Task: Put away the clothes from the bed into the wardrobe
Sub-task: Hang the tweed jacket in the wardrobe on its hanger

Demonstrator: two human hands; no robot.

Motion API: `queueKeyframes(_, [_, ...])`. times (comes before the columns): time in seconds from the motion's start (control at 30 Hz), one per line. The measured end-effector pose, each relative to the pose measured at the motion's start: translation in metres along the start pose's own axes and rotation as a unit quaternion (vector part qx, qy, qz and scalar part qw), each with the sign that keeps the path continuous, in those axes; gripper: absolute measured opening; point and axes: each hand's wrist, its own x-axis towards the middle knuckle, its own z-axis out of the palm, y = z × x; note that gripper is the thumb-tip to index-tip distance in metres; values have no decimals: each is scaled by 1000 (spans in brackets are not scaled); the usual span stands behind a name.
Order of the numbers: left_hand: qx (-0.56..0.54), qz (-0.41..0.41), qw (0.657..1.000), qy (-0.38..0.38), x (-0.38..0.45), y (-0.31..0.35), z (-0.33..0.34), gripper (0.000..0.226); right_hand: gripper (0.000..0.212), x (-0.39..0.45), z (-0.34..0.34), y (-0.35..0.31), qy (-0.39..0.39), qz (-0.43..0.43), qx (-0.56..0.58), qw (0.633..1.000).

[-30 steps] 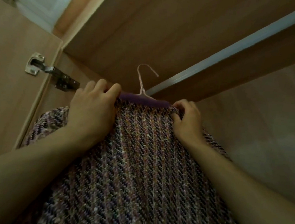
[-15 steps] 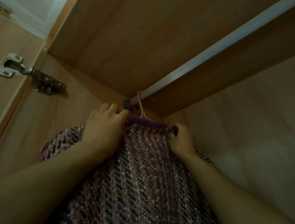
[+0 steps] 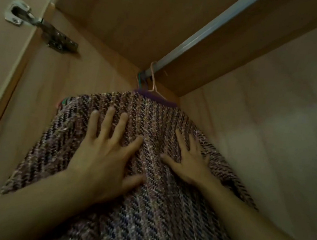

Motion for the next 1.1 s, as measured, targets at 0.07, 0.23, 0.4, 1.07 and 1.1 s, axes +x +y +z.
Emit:
queueKeyframes(0.07, [34, 11, 999, -35, -13, 6, 4, 101, 105, -2, 20, 6, -14, 12, 7, 1000])
queueKeyframes(0.23, [83, 10, 995, -57, -15, 8, 14, 101, 100, -8, 57, 11, -35, 23, 85, 995])
queueKeyframes(0.4, [39, 22, 994, -96, -35, 20, 11, 96, 103, -44, 51, 7, -60, 4, 74, 996])
queueKeyframes(1.07, [6, 126, 973, -193, -156, 37, -26, 78, 94, -200, 51, 19, -197, 18, 113, 974])
queueKeyframes(1.1, [-22, 126, 976, -178, -158, 34, -26, 78, 90, -208, 48, 20, -196, 22, 136, 971])
